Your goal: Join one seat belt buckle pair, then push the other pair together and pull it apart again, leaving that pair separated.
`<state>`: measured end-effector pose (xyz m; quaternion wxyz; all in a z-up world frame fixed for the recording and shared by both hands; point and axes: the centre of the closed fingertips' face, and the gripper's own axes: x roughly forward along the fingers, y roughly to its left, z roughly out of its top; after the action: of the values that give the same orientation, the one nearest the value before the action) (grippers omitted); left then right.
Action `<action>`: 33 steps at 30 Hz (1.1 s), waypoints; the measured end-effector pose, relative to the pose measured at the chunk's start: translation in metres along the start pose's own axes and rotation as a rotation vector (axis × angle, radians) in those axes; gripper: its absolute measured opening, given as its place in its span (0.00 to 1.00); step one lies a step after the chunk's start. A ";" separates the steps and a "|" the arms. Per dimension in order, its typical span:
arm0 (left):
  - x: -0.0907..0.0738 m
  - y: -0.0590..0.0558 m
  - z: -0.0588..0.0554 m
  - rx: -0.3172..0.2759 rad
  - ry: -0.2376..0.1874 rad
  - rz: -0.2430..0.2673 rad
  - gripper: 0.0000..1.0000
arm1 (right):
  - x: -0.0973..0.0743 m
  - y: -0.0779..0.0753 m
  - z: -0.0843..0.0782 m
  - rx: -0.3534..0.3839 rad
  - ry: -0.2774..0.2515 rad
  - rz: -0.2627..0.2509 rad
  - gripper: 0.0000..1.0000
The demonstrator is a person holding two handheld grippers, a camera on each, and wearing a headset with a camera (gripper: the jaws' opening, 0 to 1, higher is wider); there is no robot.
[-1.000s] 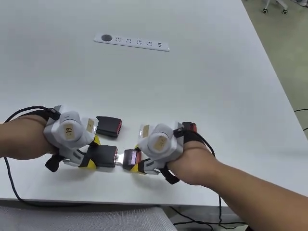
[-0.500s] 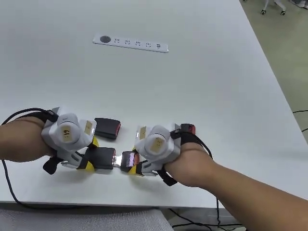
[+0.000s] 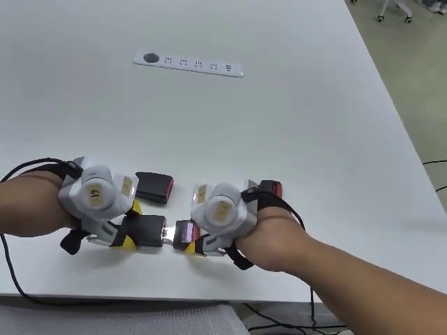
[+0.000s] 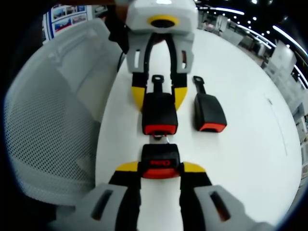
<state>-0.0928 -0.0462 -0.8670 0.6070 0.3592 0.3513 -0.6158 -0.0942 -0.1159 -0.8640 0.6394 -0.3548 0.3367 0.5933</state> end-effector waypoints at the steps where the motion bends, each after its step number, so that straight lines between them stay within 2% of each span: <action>1: 0.000 0.000 0.000 0.000 0.001 0.000 0.32 | 0.000 0.001 0.000 -0.001 0.001 -0.002 0.28; 10: 0.000 0.000 0.000 -0.001 0.000 0.000 0.32 | 0.000 -0.001 0.001 -0.002 -0.008 0.004 0.28; 13: 0.000 -0.001 0.001 0.006 0.004 -0.002 0.32 | 0.005 0.001 0.008 -0.003 -0.017 0.002 0.28; 23: 0.000 -0.001 0.001 0.009 0.009 -0.002 0.32 | 0.006 0.000 0.010 -0.001 -0.025 0.004 0.27; 24: 0.001 -0.002 0.002 0.016 0.007 -0.006 0.32 | 0.005 -0.002 0.013 0.000 -0.030 -0.009 0.28; 33: 0.002 -0.002 0.001 0.009 0.013 -0.003 0.33 | 0.002 0.002 0.012 0.002 -0.023 -0.004 0.28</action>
<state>-0.0948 -0.0485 -0.8684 0.6023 0.3654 0.3532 -0.6156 -0.0958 -0.1047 -0.8598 0.6445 -0.3481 0.3293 0.5958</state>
